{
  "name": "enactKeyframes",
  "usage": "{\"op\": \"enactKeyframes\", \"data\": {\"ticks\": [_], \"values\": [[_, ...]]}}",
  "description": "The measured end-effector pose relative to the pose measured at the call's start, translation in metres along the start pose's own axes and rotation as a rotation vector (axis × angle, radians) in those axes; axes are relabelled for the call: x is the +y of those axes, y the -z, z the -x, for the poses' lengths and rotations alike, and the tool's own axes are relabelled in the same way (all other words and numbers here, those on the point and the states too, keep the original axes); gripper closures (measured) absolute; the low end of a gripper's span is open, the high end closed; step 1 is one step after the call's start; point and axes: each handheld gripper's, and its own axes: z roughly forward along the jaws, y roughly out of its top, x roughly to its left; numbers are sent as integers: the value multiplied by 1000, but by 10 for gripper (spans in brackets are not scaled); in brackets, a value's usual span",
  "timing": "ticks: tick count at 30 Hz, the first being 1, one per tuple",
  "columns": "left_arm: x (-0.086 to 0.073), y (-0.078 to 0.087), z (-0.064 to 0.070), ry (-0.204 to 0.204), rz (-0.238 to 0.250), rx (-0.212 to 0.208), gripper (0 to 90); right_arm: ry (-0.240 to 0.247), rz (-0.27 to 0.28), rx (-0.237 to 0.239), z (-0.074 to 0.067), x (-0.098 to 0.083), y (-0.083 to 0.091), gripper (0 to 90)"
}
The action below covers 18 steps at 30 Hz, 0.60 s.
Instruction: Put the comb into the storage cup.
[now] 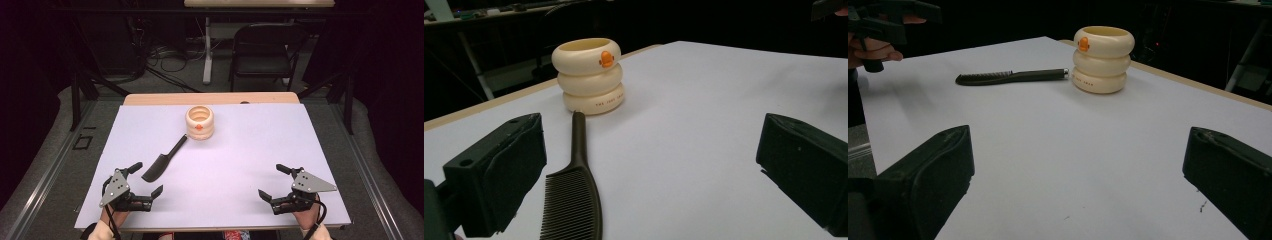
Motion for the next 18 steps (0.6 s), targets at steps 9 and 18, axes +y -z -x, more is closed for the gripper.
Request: {"op": "enactKeyframes", "data": {"ticks": [9,18], "values": [[1,-5,-2,-9,-8,-3,0,-4,-8,5,0,0,-2,0],[4,-16,-2,13,-41,-22,0,6,-20,8,-2,-1,-4,0]]}}
